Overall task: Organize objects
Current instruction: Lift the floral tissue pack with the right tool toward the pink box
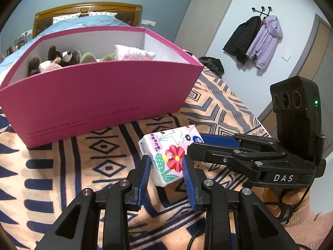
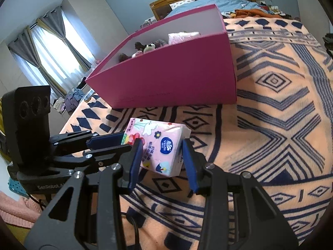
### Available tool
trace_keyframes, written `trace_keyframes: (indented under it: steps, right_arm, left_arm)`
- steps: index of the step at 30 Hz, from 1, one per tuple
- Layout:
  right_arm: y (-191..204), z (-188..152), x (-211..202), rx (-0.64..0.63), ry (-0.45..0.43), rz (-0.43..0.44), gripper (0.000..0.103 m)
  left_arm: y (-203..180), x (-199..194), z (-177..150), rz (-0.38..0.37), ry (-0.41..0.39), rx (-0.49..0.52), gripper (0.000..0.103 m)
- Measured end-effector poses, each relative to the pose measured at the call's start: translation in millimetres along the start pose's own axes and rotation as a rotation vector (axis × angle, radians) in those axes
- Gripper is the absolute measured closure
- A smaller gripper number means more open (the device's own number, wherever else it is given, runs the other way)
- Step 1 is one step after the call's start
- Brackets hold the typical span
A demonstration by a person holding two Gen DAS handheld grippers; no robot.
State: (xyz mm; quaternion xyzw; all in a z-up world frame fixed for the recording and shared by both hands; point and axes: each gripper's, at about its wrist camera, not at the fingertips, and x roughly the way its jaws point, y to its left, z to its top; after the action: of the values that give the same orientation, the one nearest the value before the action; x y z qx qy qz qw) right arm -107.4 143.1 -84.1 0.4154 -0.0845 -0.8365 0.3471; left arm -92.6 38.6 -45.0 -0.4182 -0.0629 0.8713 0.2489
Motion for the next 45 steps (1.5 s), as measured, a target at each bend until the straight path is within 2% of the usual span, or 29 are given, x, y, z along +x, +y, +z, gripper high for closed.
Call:
trace_keyframes:
  steps: [45]
  right_arm:
    - [28, 36, -4, -0.095, -0.065, -0.01, 0.061]
  left_arm:
    - [4, -32, 19, 0.043, -0.093, 0.04, 0.073]
